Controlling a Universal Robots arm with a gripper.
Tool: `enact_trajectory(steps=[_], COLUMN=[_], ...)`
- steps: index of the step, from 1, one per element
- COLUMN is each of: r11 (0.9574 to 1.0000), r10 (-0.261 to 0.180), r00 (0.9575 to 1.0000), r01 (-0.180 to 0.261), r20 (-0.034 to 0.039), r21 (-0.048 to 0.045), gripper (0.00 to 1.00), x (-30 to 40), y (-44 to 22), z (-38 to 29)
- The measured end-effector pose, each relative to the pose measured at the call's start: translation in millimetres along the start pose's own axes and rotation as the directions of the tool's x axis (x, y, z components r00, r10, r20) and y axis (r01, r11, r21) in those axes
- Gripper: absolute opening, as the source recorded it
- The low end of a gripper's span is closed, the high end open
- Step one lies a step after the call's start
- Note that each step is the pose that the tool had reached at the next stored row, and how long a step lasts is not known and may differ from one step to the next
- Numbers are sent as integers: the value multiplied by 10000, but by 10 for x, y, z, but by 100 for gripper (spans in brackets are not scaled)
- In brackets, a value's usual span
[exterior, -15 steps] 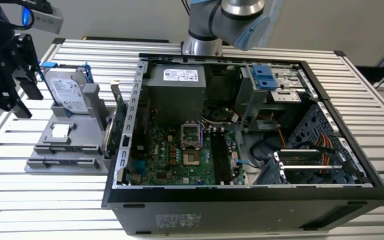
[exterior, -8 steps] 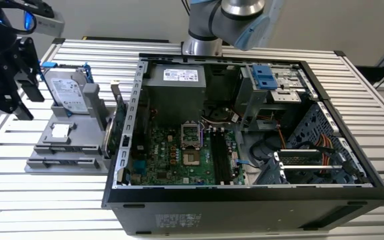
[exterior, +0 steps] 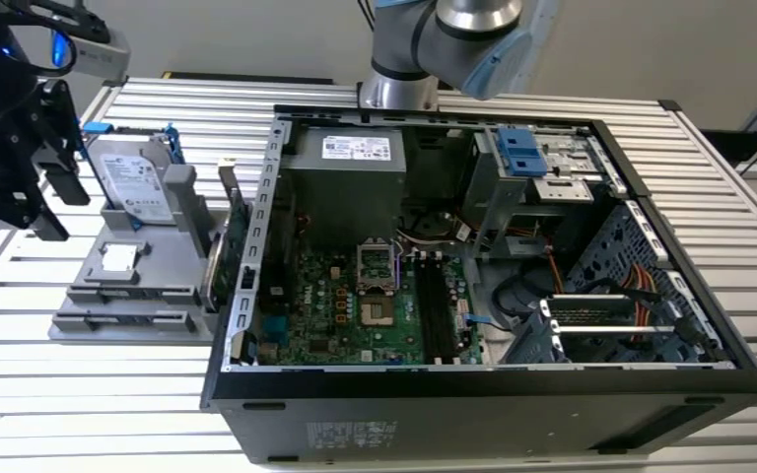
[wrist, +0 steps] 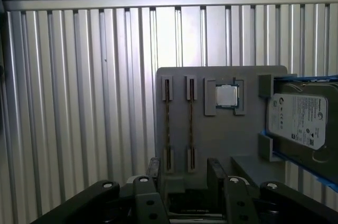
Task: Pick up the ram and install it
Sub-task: 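Pick up the ram and move it above insertion slot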
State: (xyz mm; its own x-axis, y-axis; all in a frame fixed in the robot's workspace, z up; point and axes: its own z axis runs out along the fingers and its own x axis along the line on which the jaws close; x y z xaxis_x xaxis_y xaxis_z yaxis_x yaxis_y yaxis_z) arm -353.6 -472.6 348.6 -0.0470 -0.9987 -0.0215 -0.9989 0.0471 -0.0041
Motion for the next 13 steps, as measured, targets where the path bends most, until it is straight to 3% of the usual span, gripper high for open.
enact_trajectory(steps=[13], r11=[10000], r10=[-100], r00=[10000], r01=[100], r20=[0], r21=[-2], gripper=[100], x=[2], y=[-1], z=[96])
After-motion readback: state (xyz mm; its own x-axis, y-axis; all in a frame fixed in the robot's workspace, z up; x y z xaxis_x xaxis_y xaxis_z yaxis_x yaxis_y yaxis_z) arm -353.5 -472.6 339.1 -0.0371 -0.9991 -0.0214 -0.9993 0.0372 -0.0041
